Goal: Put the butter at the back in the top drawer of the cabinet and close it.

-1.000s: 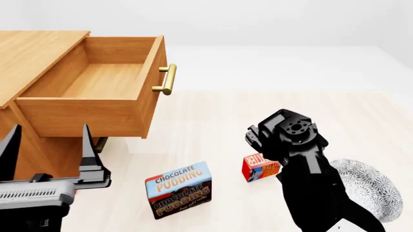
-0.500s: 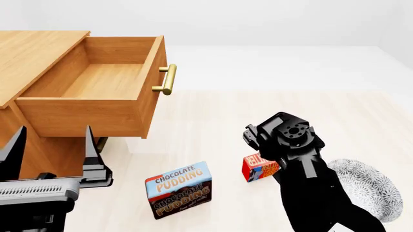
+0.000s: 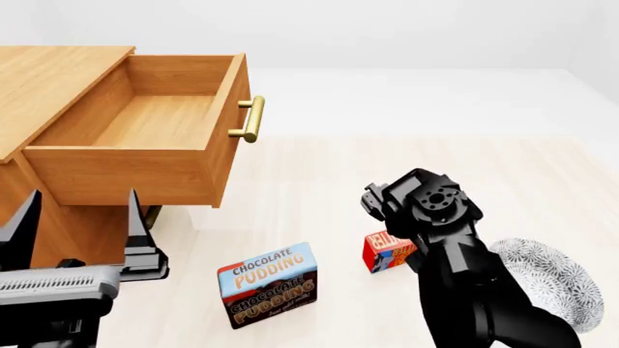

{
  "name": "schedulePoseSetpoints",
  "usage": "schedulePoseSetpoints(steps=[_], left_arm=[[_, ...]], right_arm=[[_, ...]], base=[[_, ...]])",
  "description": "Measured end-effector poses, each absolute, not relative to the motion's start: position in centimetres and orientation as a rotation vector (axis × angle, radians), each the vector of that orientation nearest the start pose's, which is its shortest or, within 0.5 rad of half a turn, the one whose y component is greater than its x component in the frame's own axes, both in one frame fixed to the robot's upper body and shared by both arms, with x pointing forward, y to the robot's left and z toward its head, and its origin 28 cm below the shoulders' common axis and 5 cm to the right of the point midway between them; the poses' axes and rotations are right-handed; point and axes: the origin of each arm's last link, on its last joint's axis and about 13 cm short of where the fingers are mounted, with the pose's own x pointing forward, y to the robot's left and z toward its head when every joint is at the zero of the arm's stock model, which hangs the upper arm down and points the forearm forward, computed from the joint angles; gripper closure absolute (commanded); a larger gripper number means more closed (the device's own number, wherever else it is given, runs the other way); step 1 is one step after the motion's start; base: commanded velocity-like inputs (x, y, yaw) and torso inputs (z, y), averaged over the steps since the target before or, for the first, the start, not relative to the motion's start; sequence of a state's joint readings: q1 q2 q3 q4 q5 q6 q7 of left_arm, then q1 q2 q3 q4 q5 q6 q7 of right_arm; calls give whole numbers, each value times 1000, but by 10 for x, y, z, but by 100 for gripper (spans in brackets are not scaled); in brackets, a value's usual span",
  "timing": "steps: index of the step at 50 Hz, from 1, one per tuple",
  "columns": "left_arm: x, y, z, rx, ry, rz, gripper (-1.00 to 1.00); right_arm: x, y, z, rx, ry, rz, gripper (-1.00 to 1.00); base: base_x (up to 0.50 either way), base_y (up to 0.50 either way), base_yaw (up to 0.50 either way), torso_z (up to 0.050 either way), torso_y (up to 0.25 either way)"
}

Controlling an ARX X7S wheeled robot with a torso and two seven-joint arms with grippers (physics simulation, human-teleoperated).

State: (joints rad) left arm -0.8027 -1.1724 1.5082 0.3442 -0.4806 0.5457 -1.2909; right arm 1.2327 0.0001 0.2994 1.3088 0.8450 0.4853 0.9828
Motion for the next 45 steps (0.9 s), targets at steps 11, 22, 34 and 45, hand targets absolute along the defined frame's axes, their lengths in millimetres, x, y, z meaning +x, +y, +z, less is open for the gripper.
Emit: schedulePoseSetpoints(steps=[11, 22, 34, 45], left_arm=[[193, 276, 121, 175, -442, 141, -100], [197, 276, 118, 177, -434, 141, -100], [199, 276, 116, 180, -429, 143, -100], [200, 275, 115, 181, -425, 144, -100]], right_arm=[[409, -64, 148, 799, 966, -713, -100], [408, -65, 143, 761, 945, -736, -100], [406, -64, 136, 728, 935, -735, -100], [404, -63, 132, 736, 936, -710, -100]], base=[[0, 0, 0, 0, 0], [0, 0, 0, 0, 0], [0, 0, 0, 0, 0], [0, 0, 0, 0, 0]])
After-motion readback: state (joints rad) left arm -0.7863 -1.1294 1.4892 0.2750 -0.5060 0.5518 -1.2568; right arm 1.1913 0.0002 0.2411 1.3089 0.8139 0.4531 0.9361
